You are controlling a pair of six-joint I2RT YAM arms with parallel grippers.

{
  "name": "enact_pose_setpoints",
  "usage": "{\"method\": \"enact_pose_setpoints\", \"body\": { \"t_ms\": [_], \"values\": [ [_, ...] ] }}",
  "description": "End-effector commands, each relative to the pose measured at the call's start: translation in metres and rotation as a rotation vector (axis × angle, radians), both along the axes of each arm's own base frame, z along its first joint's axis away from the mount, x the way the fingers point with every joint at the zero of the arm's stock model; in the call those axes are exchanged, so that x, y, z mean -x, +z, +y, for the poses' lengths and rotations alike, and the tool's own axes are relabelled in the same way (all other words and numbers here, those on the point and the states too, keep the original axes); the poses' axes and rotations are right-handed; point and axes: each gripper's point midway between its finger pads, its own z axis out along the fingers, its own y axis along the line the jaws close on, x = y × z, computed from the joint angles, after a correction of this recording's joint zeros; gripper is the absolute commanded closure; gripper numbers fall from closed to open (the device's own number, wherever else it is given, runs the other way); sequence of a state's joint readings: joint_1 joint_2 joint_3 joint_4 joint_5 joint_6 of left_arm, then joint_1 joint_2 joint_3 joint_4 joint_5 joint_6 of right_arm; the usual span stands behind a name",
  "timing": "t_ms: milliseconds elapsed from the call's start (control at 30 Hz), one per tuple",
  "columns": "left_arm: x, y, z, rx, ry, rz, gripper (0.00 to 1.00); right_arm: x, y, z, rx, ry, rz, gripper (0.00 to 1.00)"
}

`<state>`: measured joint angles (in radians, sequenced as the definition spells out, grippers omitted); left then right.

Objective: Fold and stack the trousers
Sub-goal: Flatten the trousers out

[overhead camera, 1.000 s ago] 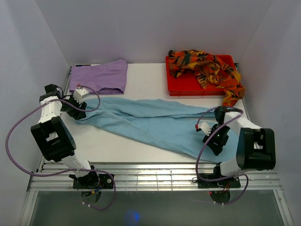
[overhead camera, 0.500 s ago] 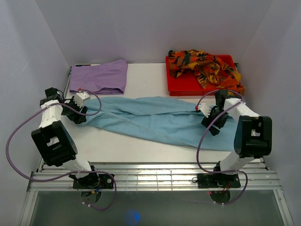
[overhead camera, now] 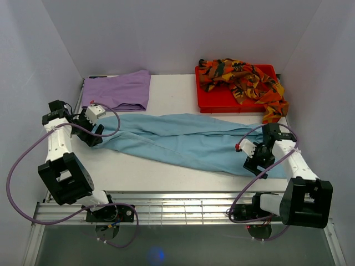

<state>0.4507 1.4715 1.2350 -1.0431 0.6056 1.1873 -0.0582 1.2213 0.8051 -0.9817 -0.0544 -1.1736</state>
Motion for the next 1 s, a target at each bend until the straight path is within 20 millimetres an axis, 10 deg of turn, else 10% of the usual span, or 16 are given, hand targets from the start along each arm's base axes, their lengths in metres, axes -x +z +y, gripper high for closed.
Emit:
{"method": "enact_pose_setpoints", "body": {
  "t_ms": [0, 300, 667, 767, 967],
  "values": [
    [0.013, -0.002, -0.009, 0.032, -0.010, 0.021, 0.11, 0.024, -0.018, -0.010, 0.061, 0.133, 0.044, 0.13],
    [0.012, -0.015, -0.009, 0.045, 0.011, 0.024, 0.02, 0.024, -0.064, -0.028, 0.169, 0.154, 0.000, 0.17],
    [0.010, -0.061, 0.018, -0.105, 0.036, 0.026, 0.06, -0.020, -0.055, -0.025, 0.144, 0.081, -0.059, 0.70],
    [0.006, -0.068, 0.025, -0.129, 0.062, 0.026, 0.14, -0.022, -0.052, -0.026, 0.149, 0.071, -0.080, 0.92],
    [-0.007, -0.032, 0.025, -0.129, 0.106, -0.085, 0.61, -0.035, -0.023, -0.030, 0.152, 0.040, -0.201, 0.92]
  ]
}}
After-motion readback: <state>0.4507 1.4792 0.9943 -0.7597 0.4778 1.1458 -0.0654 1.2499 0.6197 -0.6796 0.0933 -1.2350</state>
